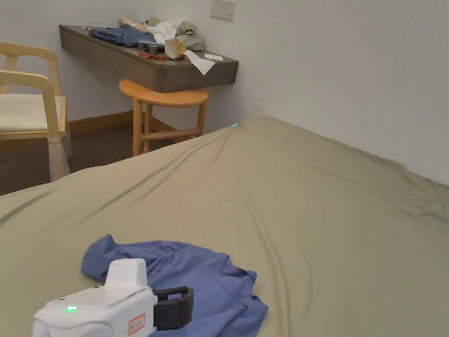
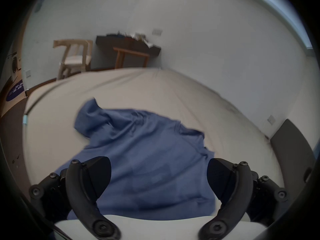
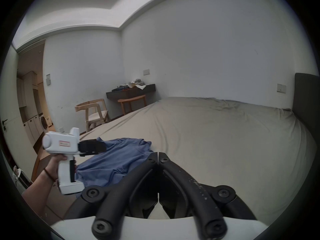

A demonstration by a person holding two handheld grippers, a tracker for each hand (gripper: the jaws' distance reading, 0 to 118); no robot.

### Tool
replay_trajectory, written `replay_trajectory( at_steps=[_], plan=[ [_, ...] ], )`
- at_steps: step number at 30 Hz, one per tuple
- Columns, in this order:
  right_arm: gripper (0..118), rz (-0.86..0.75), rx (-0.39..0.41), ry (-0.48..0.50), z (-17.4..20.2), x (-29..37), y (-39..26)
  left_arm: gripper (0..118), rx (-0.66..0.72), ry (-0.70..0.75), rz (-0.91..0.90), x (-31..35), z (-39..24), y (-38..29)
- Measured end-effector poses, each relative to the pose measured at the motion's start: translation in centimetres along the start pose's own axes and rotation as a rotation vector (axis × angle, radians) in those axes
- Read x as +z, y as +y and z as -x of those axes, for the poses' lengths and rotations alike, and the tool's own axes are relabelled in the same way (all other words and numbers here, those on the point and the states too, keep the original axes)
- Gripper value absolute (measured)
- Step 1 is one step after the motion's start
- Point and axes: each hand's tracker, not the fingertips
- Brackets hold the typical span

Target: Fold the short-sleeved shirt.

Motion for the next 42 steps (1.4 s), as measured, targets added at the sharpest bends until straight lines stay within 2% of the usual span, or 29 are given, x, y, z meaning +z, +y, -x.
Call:
replay_trajectory(
  at_steps=[2, 5, 6, 7, 8, 10, 11, 13, 18, 22, 24, 29, 35, 40, 42],
  plan=[
    [2, 0.022, -0.009, -0.014, -0.7, -0.2, -0.4, 106, -0.059, 0.017, 0.077, -3.1, -0.4, -0.2],
    [2, 0.050, -0.003, -0.042, -1.4, -0.7, -0.8, 88, -0.117, 0.072, 0.159, -6.8, -0.9, -1.3],
    [2, 0.059, 0.000, -0.048, -1.6, -0.8, -0.8, 88, -0.118, 0.090, 0.198, -7.8, -0.9, -1.7],
    [2, 0.065, 0.000, -0.054, -1.7, -0.9, -0.9, 85, -0.163, 0.141, 0.158, -7.7, -1.3, -2.2],
    [2, 0.071, 0.000, -0.058, -1.8, -1.0, -1.0, 74, -0.239, 0.146, 0.097, -7.1, -2.3, -2.3],
    [2, 0.081, -0.004, -0.061, -2.0, -1.1, -1.3, 5, -0.268, 0.207, 0.125, -6.9, -3.2, -2.5],
    [2, 0.088, -0.009, -0.058, -2.1, -1.0, -1.5, 1, -0.214, 0.096, 0.104, -6.0, -3.1, -2.4],
    [2, 0.100, -0.019, -0.049, -2.2, -0.8, -1.8, 1, -0.102, 0.094, 0.105, -5.3, -3.7, -2.3],
    [2, 0.096, -0.041, -0.061, -2.9, 1.6, -2.3, 1, -0.106, 0.016, 0.085, -4.8, -5.2, -1.8],
    [2, 0.061, -0.055, -0.141, -4.7, 5.2, -2.2, 1, -0.006, -0.043, 0.014, -3.3, -7.7, -0.3],
    [2, 0.043, -0.058, -0.199, -5.8, 7.3, -2.2, 1, -0.012, -0.062, 0.004, -2.5, -10.0, 0.4],
    [2, -0.027, -0.124, -0.336, -8.5, 13.6, -2.8, 1, -0.166, -0.142, -0.046, -1.4, -17.9, -0.3],
    [2, -0.090, -0.195, -0.493, -10.4, 20.5, -3.8, 1, -0.185, -0.469, -0.005, 0.3, -29.4, -2.4],
    [2, -0.134, -0.230, -0.598, -11.2, 25.2, -4.7, 1, -0.321, -0.817, 0.057, 4.7, -40.8, -6.4],
    [2, -0.155, -0.243, -0.626, -11.3, 26.6, -5.0, 1, -0.418, -0.915, 0.093, 6.9, -44.6, -9.2]
  ],
)
